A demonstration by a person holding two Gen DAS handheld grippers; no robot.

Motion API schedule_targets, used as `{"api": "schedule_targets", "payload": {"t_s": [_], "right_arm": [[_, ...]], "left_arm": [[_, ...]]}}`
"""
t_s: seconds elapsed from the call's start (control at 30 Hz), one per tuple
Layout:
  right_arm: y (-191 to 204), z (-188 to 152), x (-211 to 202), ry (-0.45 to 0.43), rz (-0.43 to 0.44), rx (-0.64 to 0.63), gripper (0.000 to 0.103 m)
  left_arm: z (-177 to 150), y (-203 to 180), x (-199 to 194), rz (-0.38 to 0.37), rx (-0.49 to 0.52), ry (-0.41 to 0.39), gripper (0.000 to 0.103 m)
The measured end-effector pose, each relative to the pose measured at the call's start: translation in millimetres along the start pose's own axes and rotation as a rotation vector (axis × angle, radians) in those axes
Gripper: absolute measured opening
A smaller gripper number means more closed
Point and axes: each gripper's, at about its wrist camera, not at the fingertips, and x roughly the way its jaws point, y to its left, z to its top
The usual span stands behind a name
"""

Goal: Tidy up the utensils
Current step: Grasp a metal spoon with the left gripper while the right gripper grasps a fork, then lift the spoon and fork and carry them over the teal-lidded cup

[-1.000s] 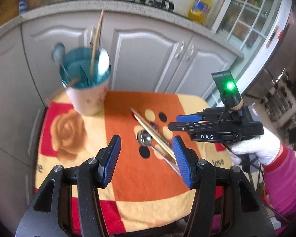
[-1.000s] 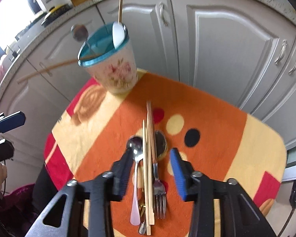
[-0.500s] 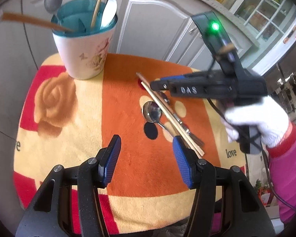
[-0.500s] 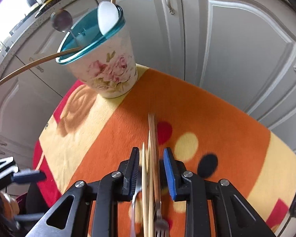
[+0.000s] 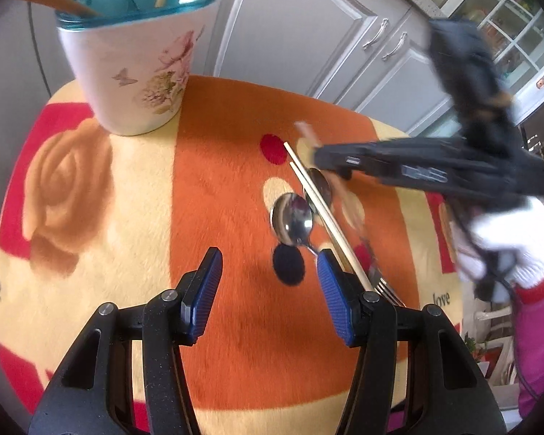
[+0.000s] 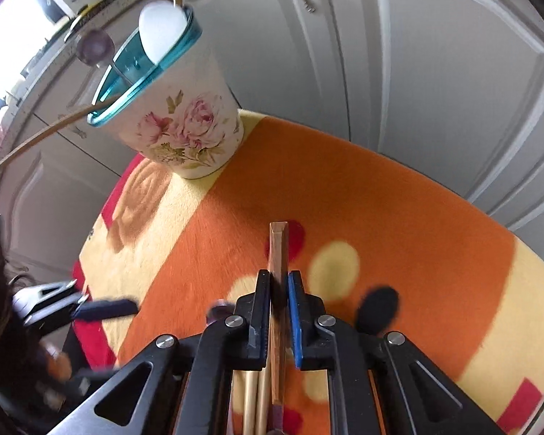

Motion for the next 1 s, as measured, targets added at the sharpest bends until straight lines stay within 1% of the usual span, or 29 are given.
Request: {"api": "schedule_targets", "payload": {"t_s": [0.2, 0.4, 0.43, 0.47, 0.53, 0.57, 0.63, 0.67, 0.77, 0.9, 1.0], "right_arm": [[-26, -29, -31, -0.022, 0.011, 0.042, 0.009], [-49, -49, -34, -0.009, -0.001, 0.093, 0.009], [-52, -52, -31, -0.001, -0.007, 0.101, 0.009], [-55, -53, -28, 0.008, -0.012, 0.108, 0.009], [-56, -56, -24, 0.023, -0.021, 0.116, 0.009], [-56, -56, -21, 0.03, -0.026, 0.117, 0.009], [-56, -57, -20, 0.044, -0.034, 0.11, 0.009], [-54, -57, -19, 0.052, -0.042, 0.104, 0.009], [-52, -55, -14, 0.072, -0.068, 0.09, 0.009], [-47, -49, -7, 0.059, -0.08, 0.076, 0.01], [-46, -47, -6, 0.041, -0.082, 0.085, 0.01]], "left_arm": [[15, -3, 20, 0.002, 0.025, 0.001, 0.054], [27, -12, 35, -0.017, 0.063, 0.02, 0.053], [30, -14, 39, -0.019, 0.066, 0.028, 0.049], [30, -15, 40, -0.021, 0.067, 0.034, 0.042], [34, -17, 47, -0.026, 0.073, 0.056, 0.033], [34, -17, 48, -0.022, 0.077, 0.062, 0.028], [35, -19, 53, -0.009, 0.091, 0.077, 0.022], [37, -18, 55, 0.0, 0.099, 0.08, 0.016], [37, -15, 54, -0.002, 0.102, 0.076, 0.01], [39, -13, 51, -0.021, 0.086, 0.077, 0.005], [35, -15, 38, -0.024, 0.076, 0.067, 0.002]]}}
